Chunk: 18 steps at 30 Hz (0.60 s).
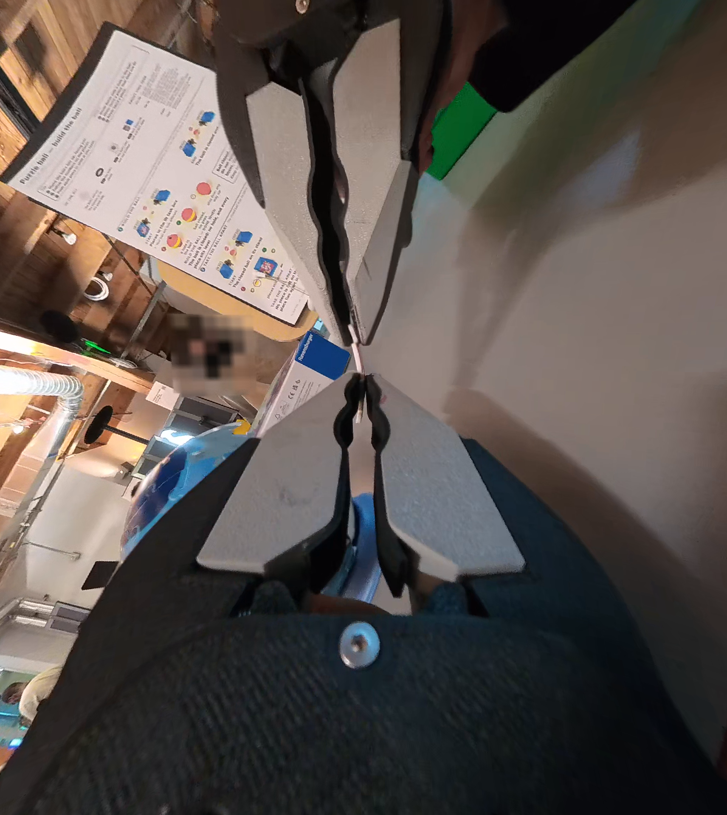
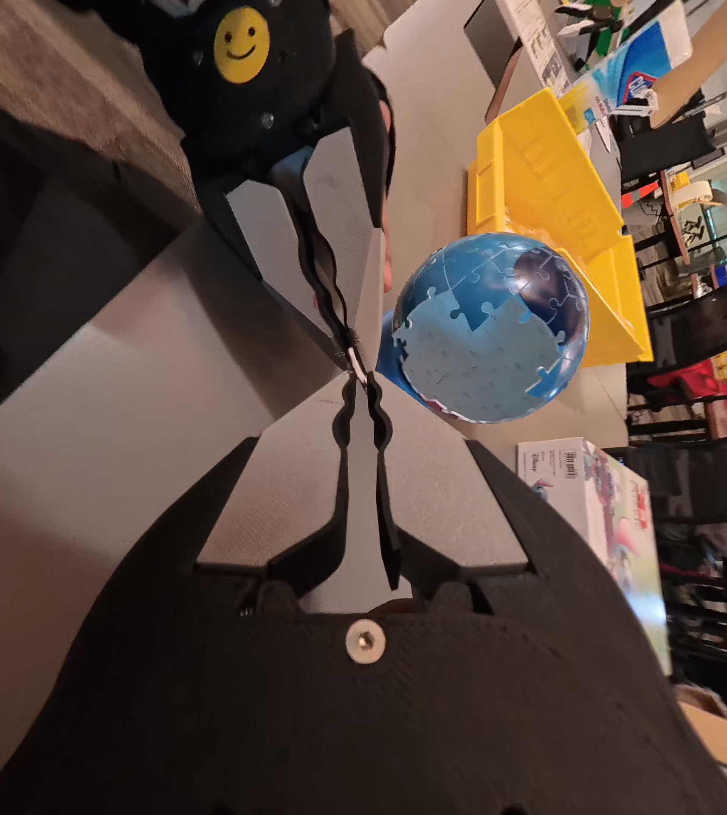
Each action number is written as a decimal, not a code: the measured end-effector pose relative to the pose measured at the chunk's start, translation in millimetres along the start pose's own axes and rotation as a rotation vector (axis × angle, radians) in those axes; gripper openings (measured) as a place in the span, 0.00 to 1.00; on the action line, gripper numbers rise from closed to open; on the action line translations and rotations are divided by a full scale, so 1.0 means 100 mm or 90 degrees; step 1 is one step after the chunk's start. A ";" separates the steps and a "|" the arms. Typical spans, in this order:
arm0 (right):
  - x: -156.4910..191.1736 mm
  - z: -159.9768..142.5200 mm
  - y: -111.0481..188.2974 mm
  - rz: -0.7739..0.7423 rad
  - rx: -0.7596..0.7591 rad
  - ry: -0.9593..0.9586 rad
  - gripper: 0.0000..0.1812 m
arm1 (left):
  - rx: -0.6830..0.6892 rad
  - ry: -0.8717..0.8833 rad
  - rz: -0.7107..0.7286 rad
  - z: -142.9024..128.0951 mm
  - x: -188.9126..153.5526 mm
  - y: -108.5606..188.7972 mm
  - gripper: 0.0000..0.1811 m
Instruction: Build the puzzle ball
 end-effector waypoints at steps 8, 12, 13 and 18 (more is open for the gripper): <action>-0.09 -0.01 -0.07 -0.003 0.053 0.118 0.00 | 0.047 -0.022 0.047 -0.09 0.03 -0.04 0.10; -0.20 -0.10 -0.14 -0.011 0.107 0.184 0.00 | 0.053 -0.015 0.070 -0.15 0.10 0.09 0.15; -0.23 -0.12 -0.16 -0.010 0.112 0.192 0.00 | 0.053 -0.011 0.071 -0.18 0.12 0.16 0.15; -0.31 -0.17 -0.26 0.010 0.123 0.246 0.00 | 0.041 -0.007 0.048 -0.38 0.20 0.51 0.07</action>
Point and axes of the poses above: each gripper's, where its closed fingertips meet, y back along the fingers, z out of its top, x = y × z across the jaws, the point moved 4 cm from there along y, back along the fingers, and after that the axes turned 2 degrees about x, right-handed, at the moved point
